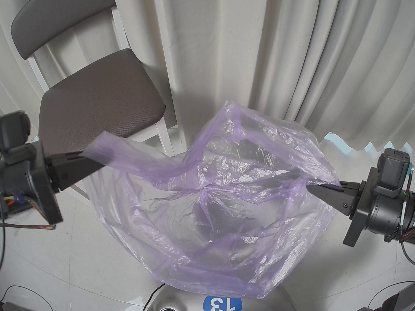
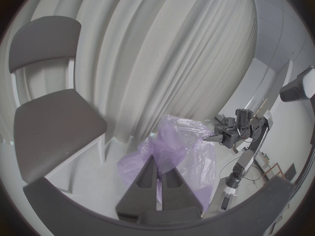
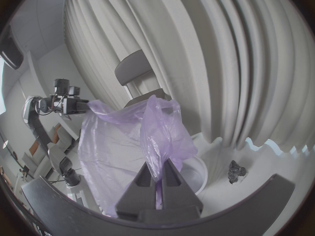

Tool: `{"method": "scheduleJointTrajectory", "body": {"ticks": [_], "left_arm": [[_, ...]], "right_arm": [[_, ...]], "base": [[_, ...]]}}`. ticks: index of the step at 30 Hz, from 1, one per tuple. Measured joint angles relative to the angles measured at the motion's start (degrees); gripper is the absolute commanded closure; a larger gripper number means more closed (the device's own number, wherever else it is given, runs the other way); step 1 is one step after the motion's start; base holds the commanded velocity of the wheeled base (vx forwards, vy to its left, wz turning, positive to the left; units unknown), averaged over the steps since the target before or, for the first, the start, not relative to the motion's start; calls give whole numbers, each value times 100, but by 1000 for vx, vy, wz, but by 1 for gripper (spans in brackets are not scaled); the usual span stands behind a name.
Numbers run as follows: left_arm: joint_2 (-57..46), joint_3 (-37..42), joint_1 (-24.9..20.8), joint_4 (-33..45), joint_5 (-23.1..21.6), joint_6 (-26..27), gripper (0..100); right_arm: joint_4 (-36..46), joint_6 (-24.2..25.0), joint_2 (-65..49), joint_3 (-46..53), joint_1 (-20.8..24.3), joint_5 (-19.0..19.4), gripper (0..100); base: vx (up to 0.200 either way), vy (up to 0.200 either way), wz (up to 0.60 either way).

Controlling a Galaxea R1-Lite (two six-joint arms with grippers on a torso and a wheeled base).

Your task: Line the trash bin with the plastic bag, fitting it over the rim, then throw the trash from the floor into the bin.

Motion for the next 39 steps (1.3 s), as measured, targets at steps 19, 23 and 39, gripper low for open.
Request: {"method": "scheduleJointTrajectory", "body": {"ticks": [19,23,39], "left_arm": [[1748,1134,-784,-2740,-7,-529,100],[1991,1287,-800,-3187,-2,-657,100],[3176,1486,-759,-4886,88,-1243,100]], "right_arm": [[-126,38,828,265,83,475,100],[-301,49,973,361,38,475,100],[-774,46,1676,472,-1102,1197,100]], "base": [[0,0,0],[0,0,0],[0,0,0]]}}
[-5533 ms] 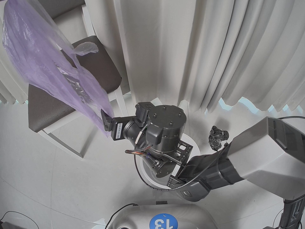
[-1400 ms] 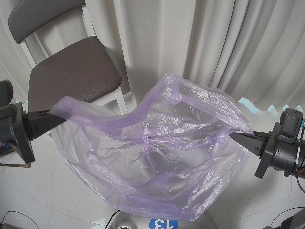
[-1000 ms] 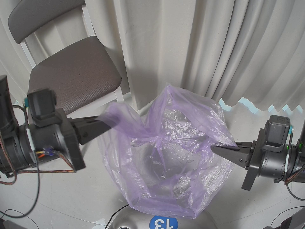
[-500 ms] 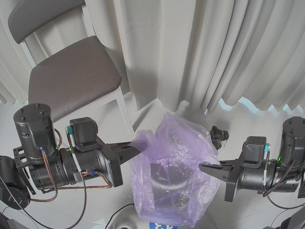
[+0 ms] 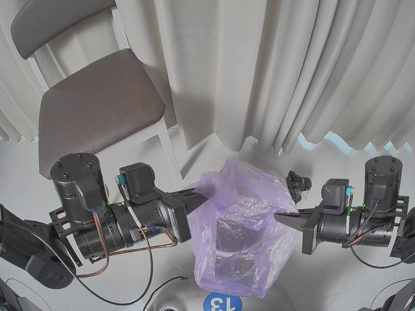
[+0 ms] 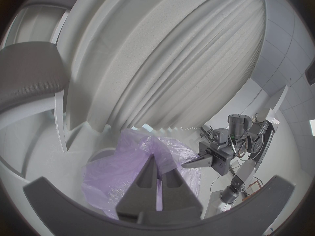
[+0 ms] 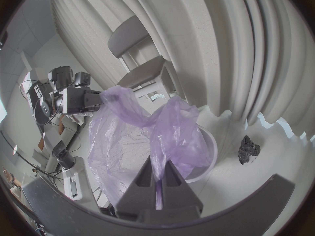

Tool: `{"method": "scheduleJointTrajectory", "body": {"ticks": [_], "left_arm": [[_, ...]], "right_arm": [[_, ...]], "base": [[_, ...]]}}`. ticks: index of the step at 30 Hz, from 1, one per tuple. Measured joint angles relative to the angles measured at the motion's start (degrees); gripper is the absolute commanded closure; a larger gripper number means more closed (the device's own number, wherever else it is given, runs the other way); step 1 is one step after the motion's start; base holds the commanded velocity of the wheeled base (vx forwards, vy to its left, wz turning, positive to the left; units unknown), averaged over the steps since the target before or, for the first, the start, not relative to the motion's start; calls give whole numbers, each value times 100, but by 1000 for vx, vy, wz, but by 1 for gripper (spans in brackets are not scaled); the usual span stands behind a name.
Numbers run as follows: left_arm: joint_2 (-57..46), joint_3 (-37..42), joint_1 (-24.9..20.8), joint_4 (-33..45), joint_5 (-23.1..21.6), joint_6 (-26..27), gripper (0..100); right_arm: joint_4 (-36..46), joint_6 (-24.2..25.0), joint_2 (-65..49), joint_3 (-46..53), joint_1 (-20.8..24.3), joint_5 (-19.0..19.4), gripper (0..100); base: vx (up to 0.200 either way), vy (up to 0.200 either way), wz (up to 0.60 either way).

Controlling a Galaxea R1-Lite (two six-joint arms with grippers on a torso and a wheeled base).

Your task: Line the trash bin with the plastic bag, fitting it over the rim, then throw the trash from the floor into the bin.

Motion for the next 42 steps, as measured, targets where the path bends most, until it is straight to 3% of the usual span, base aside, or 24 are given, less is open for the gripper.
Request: {"method": "scheduleJointTrajectory", "body": {"ticks": [7,12,22,27,34,42], "left_arm": [[422,-39,23,-477,-16,-90,100],[736,-49,30,-873,-38,-207,100],[1228,-190,23,-1092,-29,-330,100],[1486,-196,135,-1576,-16,-503,100],[2019,-168,360,-2349,-35,-563,100],[2597,-118,583,-2940,-240,-761,100]], "right_arm": [[-110,2,430,-138,-571,696,100],[-362,-11,697,-69,-751,729,100],[-600,-5,872,99,-981,452,100],[-696,0,984,121,-1250,444,100],[-1601,189,1273,135,-1479,404,100],[-2237,444,1558,210,-1162,-246,100]], "base": [[0,0,0],[0,0,0],[0,0,0],[0,0,0],[0,0,0],[0,0,0]]}}
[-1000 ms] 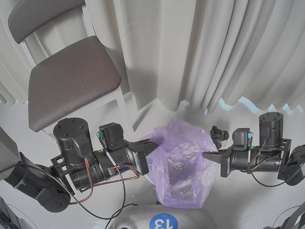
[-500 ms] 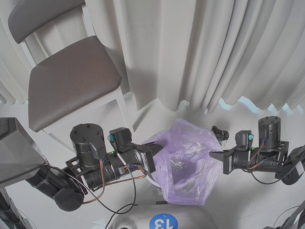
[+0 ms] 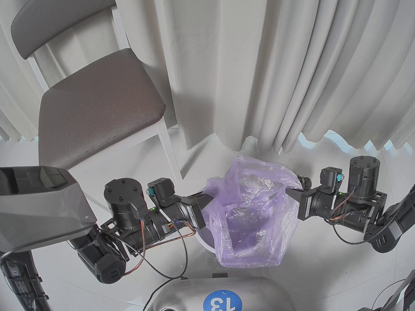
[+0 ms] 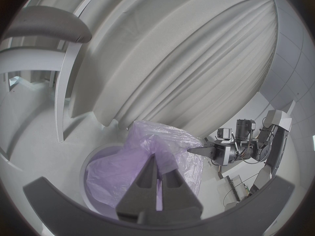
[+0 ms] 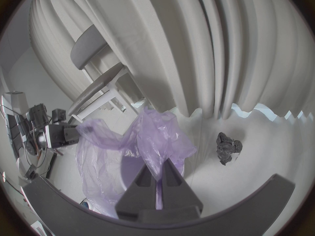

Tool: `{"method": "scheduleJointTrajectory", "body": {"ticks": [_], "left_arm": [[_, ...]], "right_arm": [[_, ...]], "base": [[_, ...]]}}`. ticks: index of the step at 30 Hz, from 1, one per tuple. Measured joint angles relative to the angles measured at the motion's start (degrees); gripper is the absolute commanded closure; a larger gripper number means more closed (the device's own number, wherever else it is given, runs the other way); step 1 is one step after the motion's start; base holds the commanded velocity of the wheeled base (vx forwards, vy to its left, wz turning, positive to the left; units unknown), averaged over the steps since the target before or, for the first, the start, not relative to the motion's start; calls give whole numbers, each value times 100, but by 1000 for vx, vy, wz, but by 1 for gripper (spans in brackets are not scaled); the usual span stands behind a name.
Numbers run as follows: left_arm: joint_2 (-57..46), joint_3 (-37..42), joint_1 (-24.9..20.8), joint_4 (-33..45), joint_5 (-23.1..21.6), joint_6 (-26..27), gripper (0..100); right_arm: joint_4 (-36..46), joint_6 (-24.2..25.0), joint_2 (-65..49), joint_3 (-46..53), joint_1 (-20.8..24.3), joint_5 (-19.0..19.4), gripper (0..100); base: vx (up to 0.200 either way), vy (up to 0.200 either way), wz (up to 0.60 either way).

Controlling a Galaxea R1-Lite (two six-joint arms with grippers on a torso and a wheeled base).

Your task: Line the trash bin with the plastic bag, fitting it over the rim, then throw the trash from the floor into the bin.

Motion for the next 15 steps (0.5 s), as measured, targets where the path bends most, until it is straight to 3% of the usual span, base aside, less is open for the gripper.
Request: {"method": "scheduleJointTrajectory", "body": {"ticks": [15], "left_arm": [[769,-89,324,-276,-107,-334,100]], "right_arm": [[-57,22,178,52,205,-32,100]], "base": [[0,0,0]]}}
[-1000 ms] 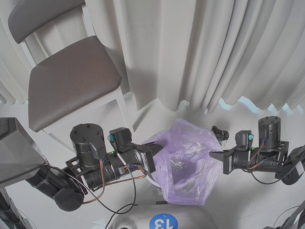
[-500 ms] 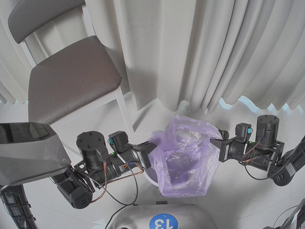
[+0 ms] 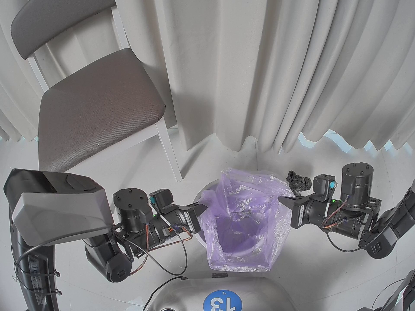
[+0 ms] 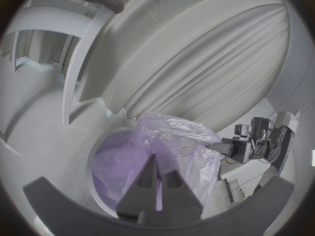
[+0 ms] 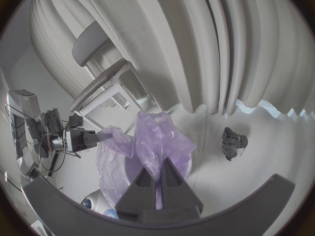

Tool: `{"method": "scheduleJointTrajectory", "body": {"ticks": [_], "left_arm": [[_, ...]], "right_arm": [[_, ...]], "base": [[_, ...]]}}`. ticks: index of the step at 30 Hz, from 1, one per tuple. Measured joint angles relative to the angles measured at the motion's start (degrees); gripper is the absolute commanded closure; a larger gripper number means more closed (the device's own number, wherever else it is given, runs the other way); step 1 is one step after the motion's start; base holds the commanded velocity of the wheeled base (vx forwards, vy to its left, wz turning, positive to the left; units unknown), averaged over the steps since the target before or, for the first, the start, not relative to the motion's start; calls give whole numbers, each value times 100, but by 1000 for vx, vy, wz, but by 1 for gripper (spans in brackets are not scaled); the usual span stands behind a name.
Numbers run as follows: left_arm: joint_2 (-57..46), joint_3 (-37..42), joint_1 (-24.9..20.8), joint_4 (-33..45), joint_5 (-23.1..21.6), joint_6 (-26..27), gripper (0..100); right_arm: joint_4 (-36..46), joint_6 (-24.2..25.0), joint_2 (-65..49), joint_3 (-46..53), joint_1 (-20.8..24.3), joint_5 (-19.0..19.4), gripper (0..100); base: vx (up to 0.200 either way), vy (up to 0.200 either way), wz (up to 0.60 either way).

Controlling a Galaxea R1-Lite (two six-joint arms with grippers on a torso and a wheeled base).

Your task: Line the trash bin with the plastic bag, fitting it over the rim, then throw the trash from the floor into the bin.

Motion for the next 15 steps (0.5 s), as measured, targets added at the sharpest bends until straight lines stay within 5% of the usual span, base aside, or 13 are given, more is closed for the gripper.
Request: {"method": "scheduleJointTrajectory", "body": {"ticks": [9,15], "left_arm": [[-74,80,681,21,-444,178,100],[-416,163,1018,1034,-605,629,100]], "right_arm": [[-87,-13,307,-152,0,-211,100],[121,-369,391,-179,0,-215,100]], "base": [[0,0,0],[0,0,0]]}}
